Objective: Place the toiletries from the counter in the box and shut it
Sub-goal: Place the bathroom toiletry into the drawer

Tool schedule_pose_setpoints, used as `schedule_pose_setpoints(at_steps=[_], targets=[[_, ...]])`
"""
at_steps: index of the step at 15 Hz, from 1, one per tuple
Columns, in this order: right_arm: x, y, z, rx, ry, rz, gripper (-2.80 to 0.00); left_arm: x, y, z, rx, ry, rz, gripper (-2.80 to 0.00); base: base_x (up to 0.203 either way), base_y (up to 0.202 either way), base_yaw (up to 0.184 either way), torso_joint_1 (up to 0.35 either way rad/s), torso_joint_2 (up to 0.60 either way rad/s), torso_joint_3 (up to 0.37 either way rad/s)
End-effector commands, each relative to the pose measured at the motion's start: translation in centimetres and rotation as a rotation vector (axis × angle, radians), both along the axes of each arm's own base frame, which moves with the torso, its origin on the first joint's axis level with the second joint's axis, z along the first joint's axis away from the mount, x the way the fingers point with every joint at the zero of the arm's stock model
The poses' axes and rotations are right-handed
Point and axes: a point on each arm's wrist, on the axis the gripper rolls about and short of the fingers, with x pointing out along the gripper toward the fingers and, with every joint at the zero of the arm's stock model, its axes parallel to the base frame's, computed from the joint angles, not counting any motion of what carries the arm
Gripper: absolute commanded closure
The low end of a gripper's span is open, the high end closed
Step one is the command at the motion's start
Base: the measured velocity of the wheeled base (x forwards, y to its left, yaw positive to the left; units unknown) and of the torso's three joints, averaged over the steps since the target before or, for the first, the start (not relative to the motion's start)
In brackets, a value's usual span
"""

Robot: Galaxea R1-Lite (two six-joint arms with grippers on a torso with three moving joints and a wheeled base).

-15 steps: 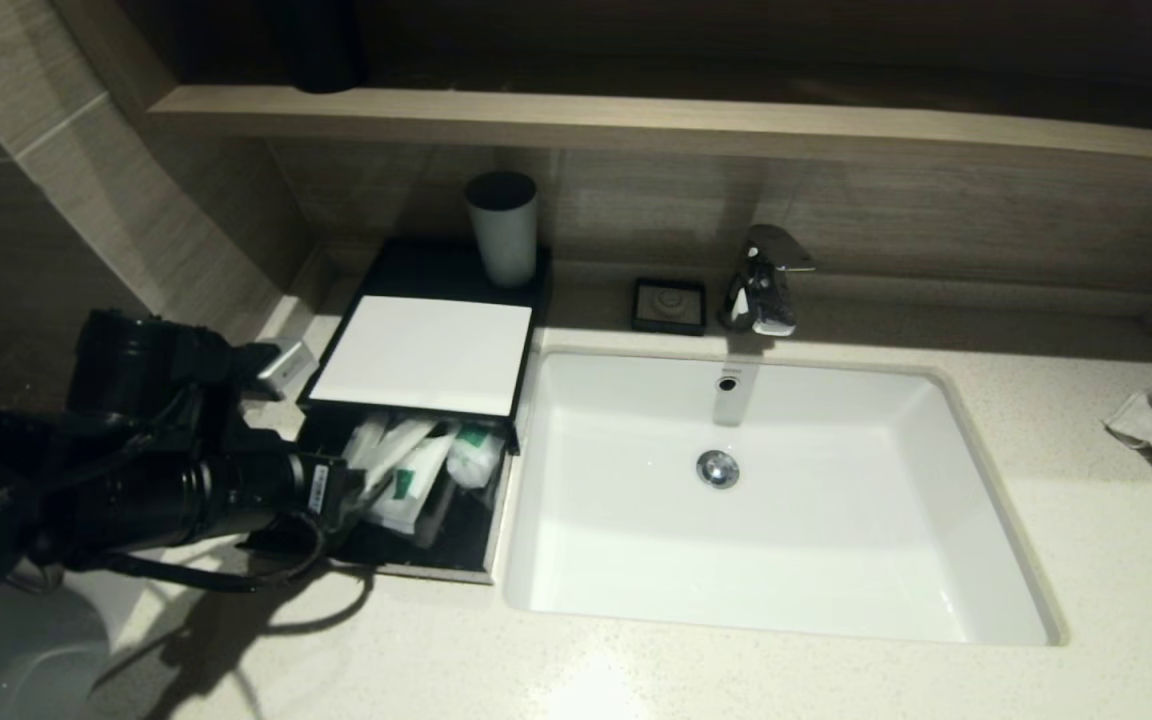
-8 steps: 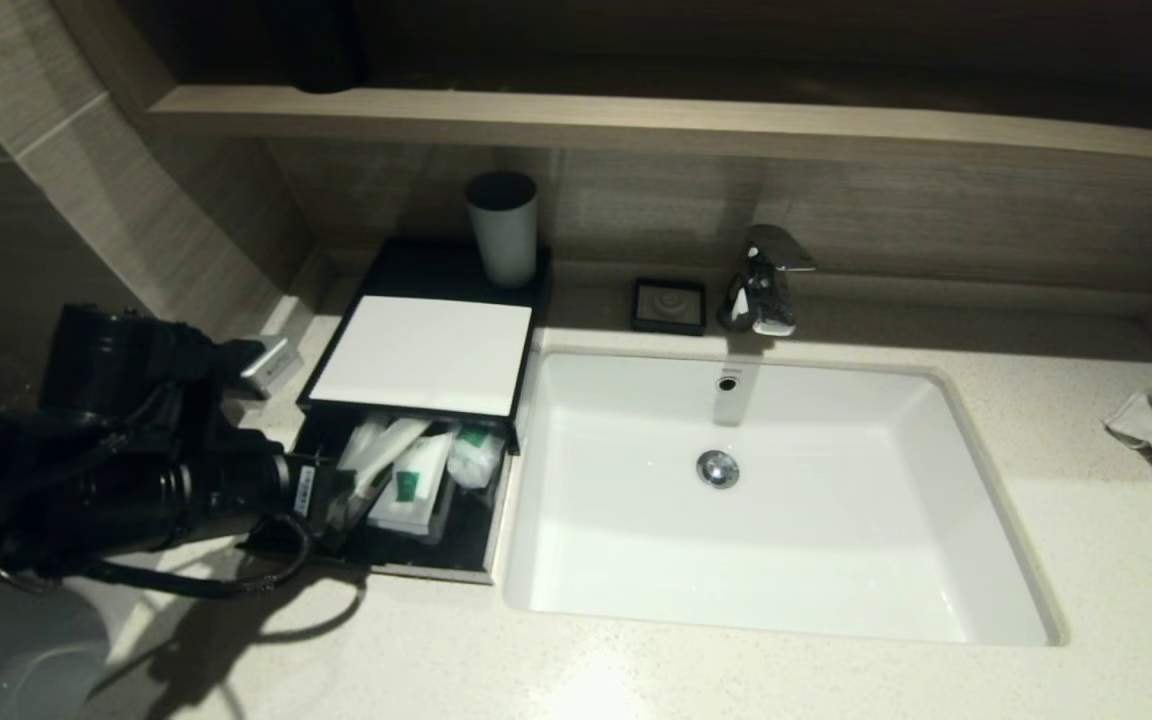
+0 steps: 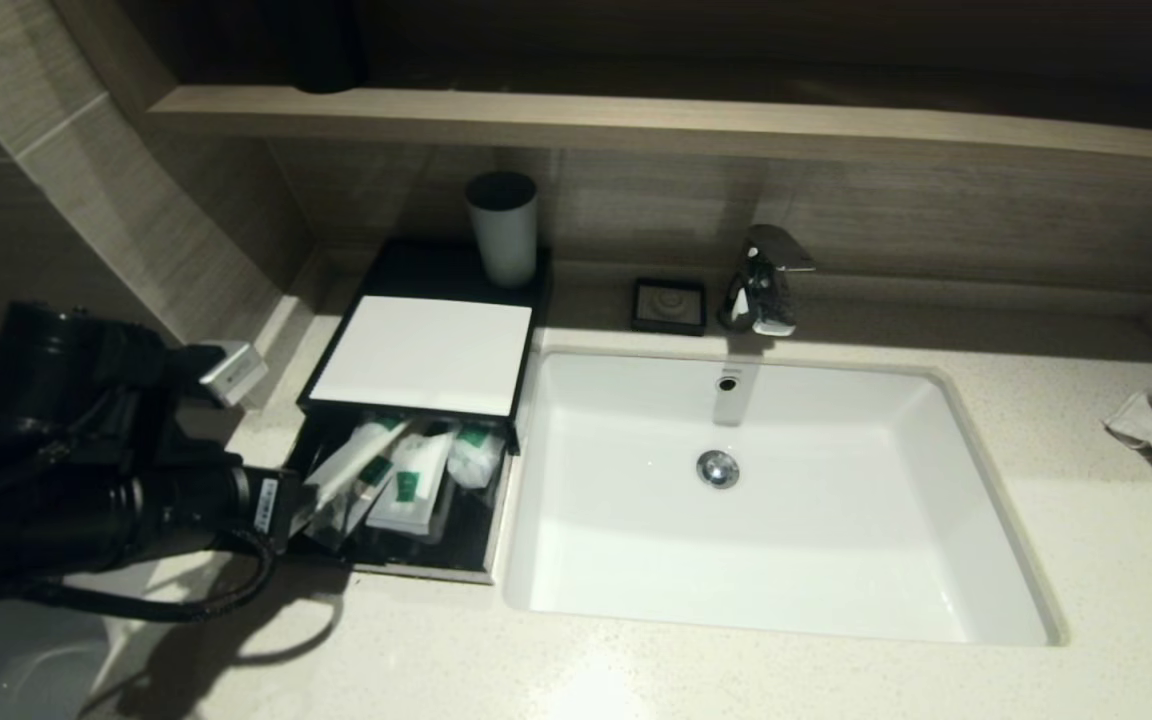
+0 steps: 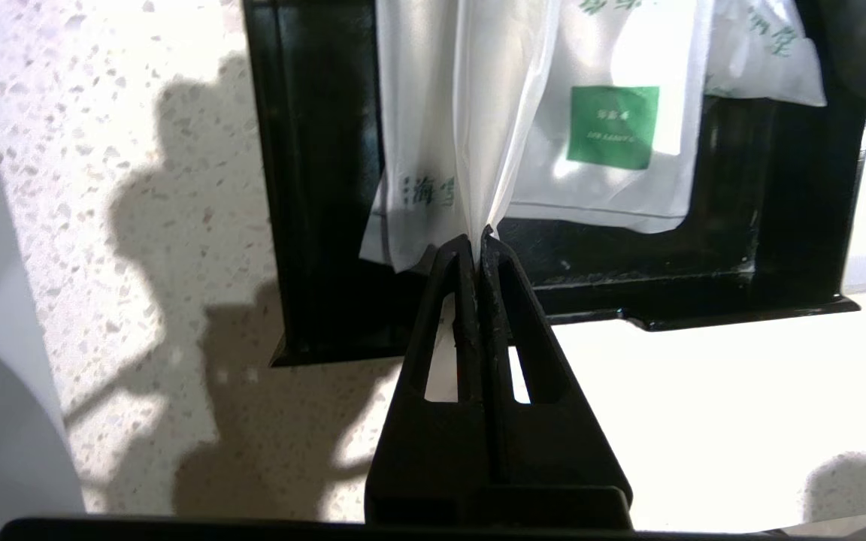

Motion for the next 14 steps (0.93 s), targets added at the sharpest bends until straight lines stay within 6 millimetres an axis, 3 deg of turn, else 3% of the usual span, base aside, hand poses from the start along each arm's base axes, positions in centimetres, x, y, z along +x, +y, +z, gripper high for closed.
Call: schedule_pose_setpoints(at_steps=[1, 7, 10, 14], targets=[[0.0, 0.0, 0.0, 0.0, 0.001, 0.0, 0.0, -0.3, 0.1, 0.2, -0.008, 0.005, 0.028, 0.0, 0.0, 0.0, 0.0, 0.0, 0.0, 0.0], [0.0, 0.0, 0.0, 0.0, 0.001, 0.0, 0.0, -0.2, 0.1, -0.6, 0.001, 0.059, 0.05, 0.0, 0.0, 0.0, 0.0, 0.0, 0.0, 0.0], [0.0, 0.0, 0.0, 0.0, 0.001, 0.0, 0.0, 0.8, -0.1, -1.2, 0.012, 0.089, 0.1, 0.0, 0.0, 0.0, 0.0, 0.0, 0.0, 0.0], [0.0, 0.0, 0.0, 0.0, 0.001, 0.0, 0.0, 1.7, -0.5, -0.4, -0.01, 0.066, 0.113, 0.0, 0.0, 0.0, 0.0, 0.0, 0.0, 0.0]])
